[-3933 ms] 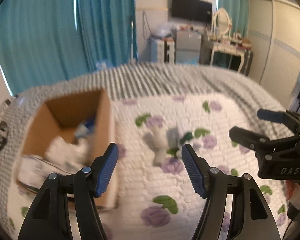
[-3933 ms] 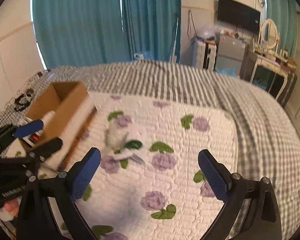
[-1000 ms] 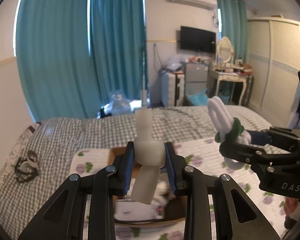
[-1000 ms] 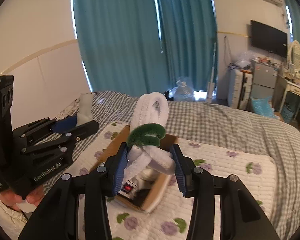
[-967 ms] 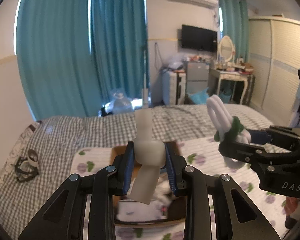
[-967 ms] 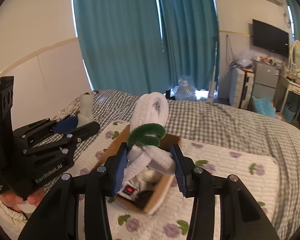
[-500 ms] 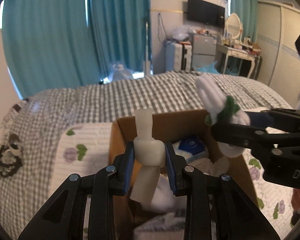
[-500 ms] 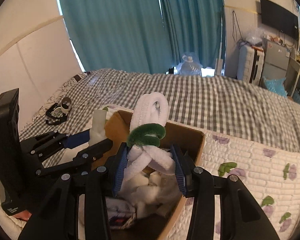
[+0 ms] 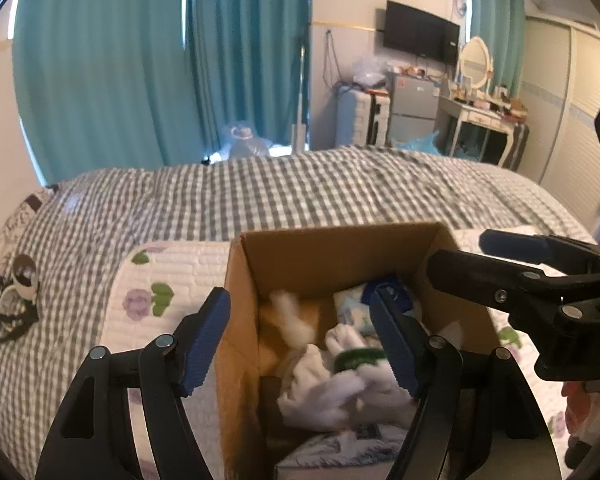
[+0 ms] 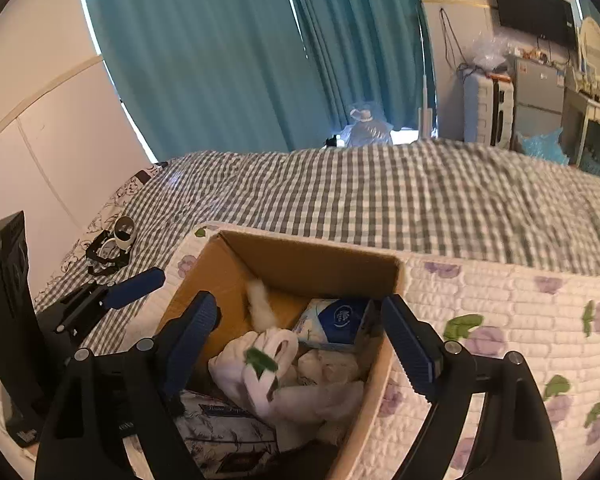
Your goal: Organize soft objects
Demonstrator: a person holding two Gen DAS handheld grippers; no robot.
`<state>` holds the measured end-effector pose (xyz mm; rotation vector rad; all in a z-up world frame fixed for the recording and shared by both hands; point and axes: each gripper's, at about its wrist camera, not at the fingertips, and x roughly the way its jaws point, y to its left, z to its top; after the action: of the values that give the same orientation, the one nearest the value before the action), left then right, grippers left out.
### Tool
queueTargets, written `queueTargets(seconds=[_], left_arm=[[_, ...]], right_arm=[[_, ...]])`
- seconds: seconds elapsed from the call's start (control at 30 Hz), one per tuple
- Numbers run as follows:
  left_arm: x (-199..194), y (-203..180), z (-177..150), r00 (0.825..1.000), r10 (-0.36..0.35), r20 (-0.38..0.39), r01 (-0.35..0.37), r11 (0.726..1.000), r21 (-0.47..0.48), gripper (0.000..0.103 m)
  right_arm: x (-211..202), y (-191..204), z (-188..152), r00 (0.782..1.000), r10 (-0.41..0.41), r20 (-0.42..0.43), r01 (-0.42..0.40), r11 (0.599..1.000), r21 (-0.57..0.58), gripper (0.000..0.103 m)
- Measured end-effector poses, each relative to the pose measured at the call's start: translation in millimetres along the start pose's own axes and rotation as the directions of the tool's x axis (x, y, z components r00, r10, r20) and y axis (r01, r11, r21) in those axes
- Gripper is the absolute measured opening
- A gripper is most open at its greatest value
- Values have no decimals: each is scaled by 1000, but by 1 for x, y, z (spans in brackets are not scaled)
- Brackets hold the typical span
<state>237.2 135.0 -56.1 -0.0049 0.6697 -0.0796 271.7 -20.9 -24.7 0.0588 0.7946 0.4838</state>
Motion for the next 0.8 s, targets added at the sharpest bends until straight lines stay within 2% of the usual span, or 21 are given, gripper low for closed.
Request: queueTargets(seconds=[0.13,0.23,0.33,0.43,0.5,0.53,0.6,0.7,0.8], left_arm=[[-38,-5,16,998,27,48,-28,999,20,73],[-86,-10,32,992,41,119,-46,998,37,73],[-136,-16,45,978,50,202,-63,996,57,73],[-195,-26,55,955,61,291,-85,994,70,74],[-235,-35,57,933,64,355,-98,992,81,83],[-255,-39,57,915,70,397,-112,990,82,87],[-293,-47,55,881,79,466,-134,987,86,89],[-331,-55,51,855,54,516,-118,989,92,89],[-358,-62,45,832,53,553,-124,988,91,89]], right_arm=[[-39,8,13,999,-25,47,25,1000,-6,86],[-88,23,26,991,-31,128,36,999,-32,87],[-148,41,36,974,-42,222,57,996,-65,87],[-213,60,41,944,-51,326,84,993,-88,95],[-259,71,39,915,-58,399,105,990,-98,102],[-274,76,38,909,-57,413,110,988,-106,103],[-312,85,32,885,-59,461,128,984,-120,103],[-364,94,18,845,-101,526,188,976,-114,103],[-391,95,8,845,-103,525,184,977,-105,103]])
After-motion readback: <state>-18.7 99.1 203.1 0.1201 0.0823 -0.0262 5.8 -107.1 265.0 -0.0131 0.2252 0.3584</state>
